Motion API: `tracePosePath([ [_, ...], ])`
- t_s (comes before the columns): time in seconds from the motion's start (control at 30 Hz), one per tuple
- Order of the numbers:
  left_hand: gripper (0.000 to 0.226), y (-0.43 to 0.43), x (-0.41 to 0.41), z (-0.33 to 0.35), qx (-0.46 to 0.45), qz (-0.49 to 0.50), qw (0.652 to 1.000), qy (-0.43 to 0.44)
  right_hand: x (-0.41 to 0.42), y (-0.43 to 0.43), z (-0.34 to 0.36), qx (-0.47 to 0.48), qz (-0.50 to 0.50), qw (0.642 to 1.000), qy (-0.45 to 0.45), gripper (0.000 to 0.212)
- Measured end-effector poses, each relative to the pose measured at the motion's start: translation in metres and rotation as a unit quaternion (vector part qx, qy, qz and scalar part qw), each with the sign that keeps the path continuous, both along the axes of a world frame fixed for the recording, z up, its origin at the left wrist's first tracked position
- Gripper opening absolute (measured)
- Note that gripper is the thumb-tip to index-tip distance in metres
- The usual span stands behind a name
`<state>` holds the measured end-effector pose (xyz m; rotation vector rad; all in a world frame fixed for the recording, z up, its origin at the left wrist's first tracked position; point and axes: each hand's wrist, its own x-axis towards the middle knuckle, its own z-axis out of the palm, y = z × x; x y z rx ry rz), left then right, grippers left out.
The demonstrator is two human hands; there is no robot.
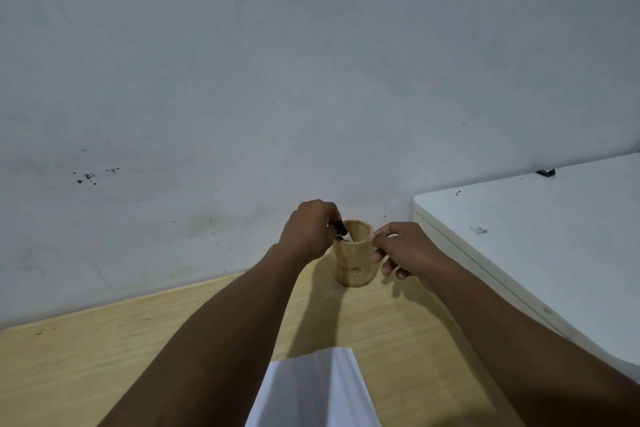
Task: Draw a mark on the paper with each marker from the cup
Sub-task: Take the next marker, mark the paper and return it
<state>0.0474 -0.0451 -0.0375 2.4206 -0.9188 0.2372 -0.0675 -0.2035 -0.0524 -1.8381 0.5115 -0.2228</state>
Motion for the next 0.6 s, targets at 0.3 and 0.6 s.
tracePosePath([
  [0.3, 0.022, 0.021, -0.011, 0.052, -0.117, 0.020, 0.990, -0.075, 0.003, 0.031, 0.037, 0.104, 0.045, 0.994, -0.002, 0.029],
  [0.6, 0.023, 0.123, -0.056, 0.080, -0.271, 0.021, 0.959, 0.084, 0.009, 0.150, 0.045, 0.481, 0.117, 0.865, -0.073, 0.063],
])
